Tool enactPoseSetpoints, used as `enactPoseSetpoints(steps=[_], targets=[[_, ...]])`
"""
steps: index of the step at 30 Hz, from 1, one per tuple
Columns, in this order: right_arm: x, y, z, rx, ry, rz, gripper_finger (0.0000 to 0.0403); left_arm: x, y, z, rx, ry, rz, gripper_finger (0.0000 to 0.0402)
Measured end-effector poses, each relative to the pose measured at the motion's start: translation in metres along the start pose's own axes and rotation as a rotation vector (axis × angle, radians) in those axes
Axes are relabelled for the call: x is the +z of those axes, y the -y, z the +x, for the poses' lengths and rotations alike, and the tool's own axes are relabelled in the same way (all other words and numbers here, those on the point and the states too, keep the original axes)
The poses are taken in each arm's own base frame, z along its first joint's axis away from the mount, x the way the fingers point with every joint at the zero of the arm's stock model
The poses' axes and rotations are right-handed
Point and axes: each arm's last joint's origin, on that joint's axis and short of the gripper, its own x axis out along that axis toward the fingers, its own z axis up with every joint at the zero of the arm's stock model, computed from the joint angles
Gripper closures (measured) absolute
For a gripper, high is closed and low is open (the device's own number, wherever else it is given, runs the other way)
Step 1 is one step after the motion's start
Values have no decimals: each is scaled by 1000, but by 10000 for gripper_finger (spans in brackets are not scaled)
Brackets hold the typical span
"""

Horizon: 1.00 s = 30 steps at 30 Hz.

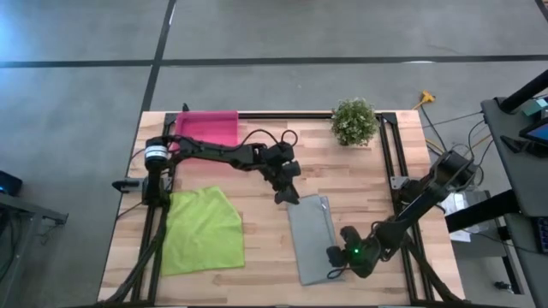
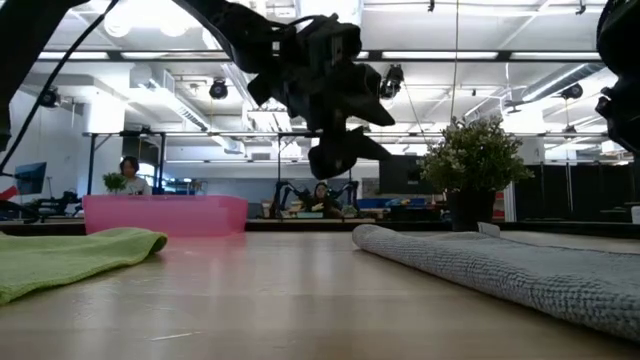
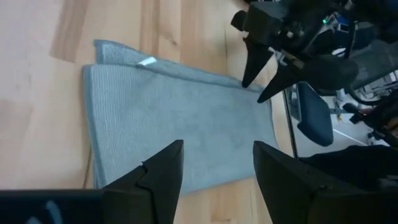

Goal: Roll microfiber towels into tight, uniform cylinder then place into a basket
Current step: Roll the blue microfiber cloth

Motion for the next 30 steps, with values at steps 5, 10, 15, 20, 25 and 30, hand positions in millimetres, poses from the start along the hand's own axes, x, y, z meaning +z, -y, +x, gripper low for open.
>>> enactPoseSetpoints(steps=[5,10,15,20,25,30], targets=[[-2,-2,6,31,-4,-3,231,0,7,0,-11,1,-6,224],[-3,-3,7,45,-10,-10,249,0,8,0,-13,-1,-10,224],[-3,-3,6,51,-7,-9,250,0,8,0,-13,0,-9,223],[-2,-3,6,57,5,-22,250,0,8,0,-13,0,-9,223],[-2,-4,6,69,25,-21,251,0,8,0,-13,0,-9,223],[-3,-6,6,86,17,-30,251,0,8,0,-13,0,-9,223]])
